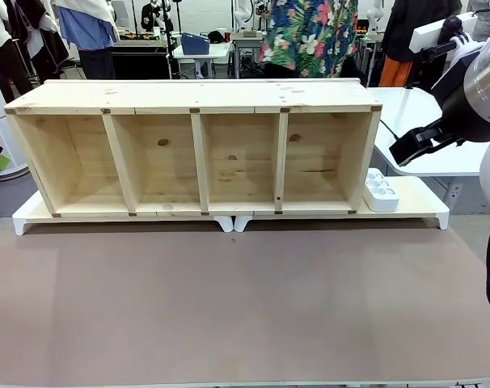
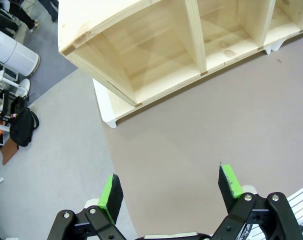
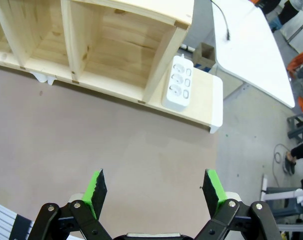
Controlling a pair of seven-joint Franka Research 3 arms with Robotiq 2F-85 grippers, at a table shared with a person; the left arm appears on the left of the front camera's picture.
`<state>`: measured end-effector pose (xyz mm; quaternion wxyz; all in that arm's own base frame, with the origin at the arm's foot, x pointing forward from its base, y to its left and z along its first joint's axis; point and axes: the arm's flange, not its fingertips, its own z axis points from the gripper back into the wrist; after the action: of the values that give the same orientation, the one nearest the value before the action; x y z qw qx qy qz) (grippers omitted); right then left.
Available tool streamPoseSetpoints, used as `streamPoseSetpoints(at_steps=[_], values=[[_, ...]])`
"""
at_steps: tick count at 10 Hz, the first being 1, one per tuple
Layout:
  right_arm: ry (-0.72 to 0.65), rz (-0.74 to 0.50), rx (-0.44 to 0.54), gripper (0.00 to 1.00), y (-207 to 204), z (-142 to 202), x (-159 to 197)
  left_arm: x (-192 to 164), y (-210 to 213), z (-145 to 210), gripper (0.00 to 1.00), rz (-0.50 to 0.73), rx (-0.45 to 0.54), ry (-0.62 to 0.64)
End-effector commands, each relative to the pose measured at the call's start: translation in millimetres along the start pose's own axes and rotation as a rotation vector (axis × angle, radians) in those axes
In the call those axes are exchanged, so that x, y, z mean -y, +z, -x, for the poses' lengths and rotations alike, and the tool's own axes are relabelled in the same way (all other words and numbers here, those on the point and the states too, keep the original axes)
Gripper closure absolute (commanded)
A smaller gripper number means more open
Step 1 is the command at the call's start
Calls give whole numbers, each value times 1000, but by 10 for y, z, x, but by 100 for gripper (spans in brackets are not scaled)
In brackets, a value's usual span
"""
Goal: Perform cable management.
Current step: When the cord part of the Power Cable appears at the lower middle area of the table and stops, grasp the cord part of the Power Cable.
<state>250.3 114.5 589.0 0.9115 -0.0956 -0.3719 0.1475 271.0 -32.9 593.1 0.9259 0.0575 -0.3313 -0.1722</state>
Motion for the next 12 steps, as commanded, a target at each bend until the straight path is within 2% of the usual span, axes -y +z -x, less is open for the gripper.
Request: streamPoseSetpoints(at_steps=[1, 12], values=[[-3, 1, 1, 0, 1, -1, 5, -9, 7, -7, 0, 0, 9, 2], [-3, 1, 1, 0, 1, -1, 5, -9, 7, -7, 0, 0, 9, 2]])
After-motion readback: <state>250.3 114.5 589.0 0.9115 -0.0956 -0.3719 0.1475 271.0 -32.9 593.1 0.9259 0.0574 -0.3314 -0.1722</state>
